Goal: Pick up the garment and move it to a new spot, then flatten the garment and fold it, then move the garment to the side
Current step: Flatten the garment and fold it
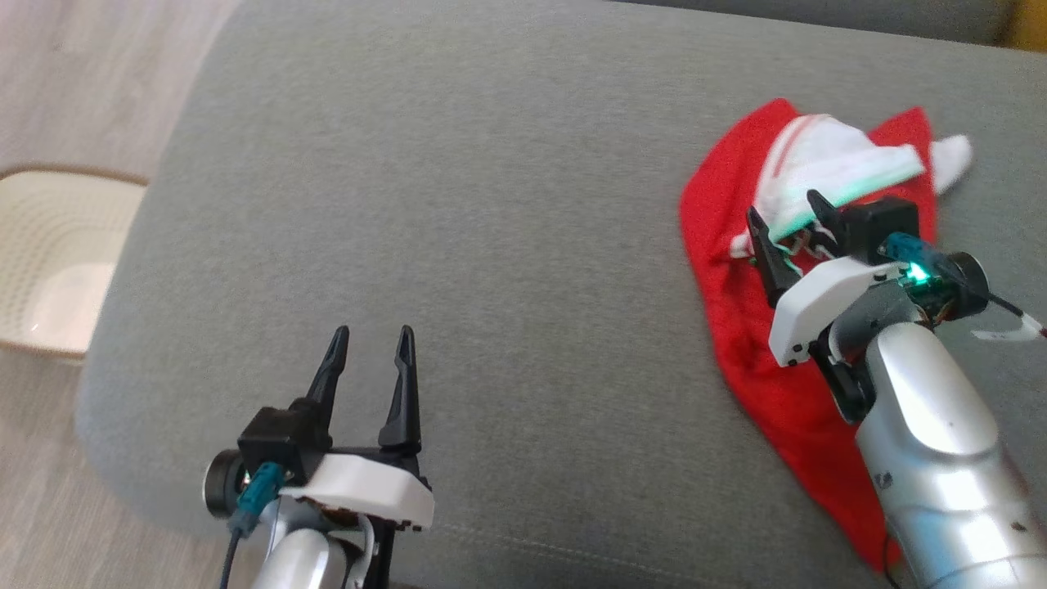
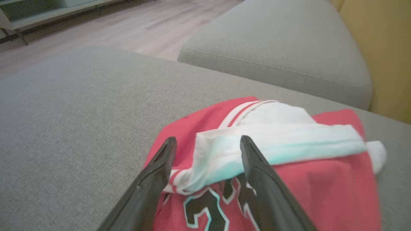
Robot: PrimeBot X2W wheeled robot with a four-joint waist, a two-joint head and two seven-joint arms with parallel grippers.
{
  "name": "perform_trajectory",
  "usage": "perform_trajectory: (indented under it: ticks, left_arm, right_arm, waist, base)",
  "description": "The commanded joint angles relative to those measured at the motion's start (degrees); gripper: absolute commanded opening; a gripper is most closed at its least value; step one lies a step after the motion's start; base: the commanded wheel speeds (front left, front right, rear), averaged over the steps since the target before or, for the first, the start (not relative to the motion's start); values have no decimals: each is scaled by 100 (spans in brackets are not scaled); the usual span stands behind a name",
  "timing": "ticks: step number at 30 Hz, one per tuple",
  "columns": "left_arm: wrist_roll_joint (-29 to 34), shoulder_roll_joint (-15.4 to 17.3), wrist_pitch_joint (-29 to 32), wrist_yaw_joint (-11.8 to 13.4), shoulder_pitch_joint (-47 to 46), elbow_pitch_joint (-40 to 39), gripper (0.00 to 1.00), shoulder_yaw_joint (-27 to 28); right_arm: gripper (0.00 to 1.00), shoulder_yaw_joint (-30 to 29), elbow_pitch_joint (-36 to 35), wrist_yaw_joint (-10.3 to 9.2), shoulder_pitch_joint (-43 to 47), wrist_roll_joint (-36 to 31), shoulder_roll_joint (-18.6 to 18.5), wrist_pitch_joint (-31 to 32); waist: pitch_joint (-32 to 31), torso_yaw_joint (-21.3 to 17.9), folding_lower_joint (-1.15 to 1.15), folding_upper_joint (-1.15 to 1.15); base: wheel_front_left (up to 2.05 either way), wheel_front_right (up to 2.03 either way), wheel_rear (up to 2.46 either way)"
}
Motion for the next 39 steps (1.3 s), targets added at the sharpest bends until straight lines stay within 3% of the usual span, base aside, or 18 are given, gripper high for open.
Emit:
perform_trajectory:
  ticks: [1, 4, 5, 7, 8, 9, 13, 17, 20, 26, 35, 36, 37, 38, 39]
  left_arm:
    - [-28, -7, -70, 32, -175, -202, 100, 132]
    - [-61, -7, -70, 47, -165, -204, 100, 87]
    - [-73, -7, -70, 54, -166, -203, 100, 72]
    - [-90, -7, -70, 66, -157, -199, 100, 41]
    - [-99, -7, -70, 76, -147, -198, 100, 32]
    - [-105, -7, -70, 84, -135, -195, 100, 23]
    - [-113, -7, -70, 98, -91, -166, 100, -7]
    - [-112, -7, -70, 102, -60, -154, 100, -41]
    - [-117, -7, -70, 93, -58, -141, 100, -81]
    - [-138, -7, -70, 104, -47, -129, 100, -134]
    - [-186, -7, -70, 128, -35, -150, 100, -162]
    - [-191, -7, -70, 136, -31, -156, 100, -155]
    - [-196, -7, -70, 150, -23, -172, 100, -125]
    - [-198, -7, -70, 163, -15, -185, 100, -98]
    - [-198, -7, -70, 174, -7, -194, 100, -76]
  right_arm:
    - [100, 55, 32, 37, -252, -85, 85, -78]
    - [100, -108, 611, 37, -490, -311, 88, -72]
    - [95, -172, 790, 37, -560, -413, 85, -59]
    - [31, -334, 1075, 37, -671, -604, 93, -58]
    - [12, -419, 1176, 37, -726, -709, 106, -78]
    - [0, -499, 1259, 37, -775, -804, 130, -108]
    - [0, -598, 1436, 37, -937, -1046, 304, -352]
    - [0, -204, 1523, 37, -1140, -918, 474, -656]
    - [0, 479, 1512, 37, -1301, -540, 512, -813]
    - [0, 2394, 993, 37, -1437, 778, 517, -633]
    - [0, 3918, 662, 37, -1528, 1812, 518, -331]
    - [9, 4054, 660, 37, -1515, 1953, 518, -300]
    - [84, 4294, 676, 37, -1528, 2169, 518, -277]
    - [100, 4397, 693, 37, -1552, 2246, 518, -288]
    - [100, 4483, 716, 37, -1587, 2313, 518, -308]
  waist:
    - [67, 223, 0, 0]
    - [73, 356, 0, 0]
    - [67, 393, 0, 0]
    - [47, 452, 0, 0]
    - [34, 472, 0, 0]
    - [19, 491, 0, 0]
    - [-68, 560, 0, 0]
    - [-151, 645, 0, 0]
    - [-191, 757, 0, 0]
    - [-237, 1089, 0, 0]
    - [-188, 1465, 0, 0]
    - [-180, 1476, 0, 0]
    - [-156, 1457, 0, 0]
    - [-145, 1420, 0, 0]
    - [-137, 1372, 0, 0]
  base:
    - [0, 0, 0]
    - [0, 0, 0]
    - [0, 0, 0]
    - [0, 0, 0]
    - [0, 0, 0]
    - [0, 0, 0]
    - [0, 0, 0]
    - [0, 0, 0]
    - [0, 0, 0]
    - [0, 0, 0]
    - [0, 0, 0]
    - [0, 0, 0]
    - [0, 0, 0]
    - [0, 0, 0]
    - [0, 0, 0]
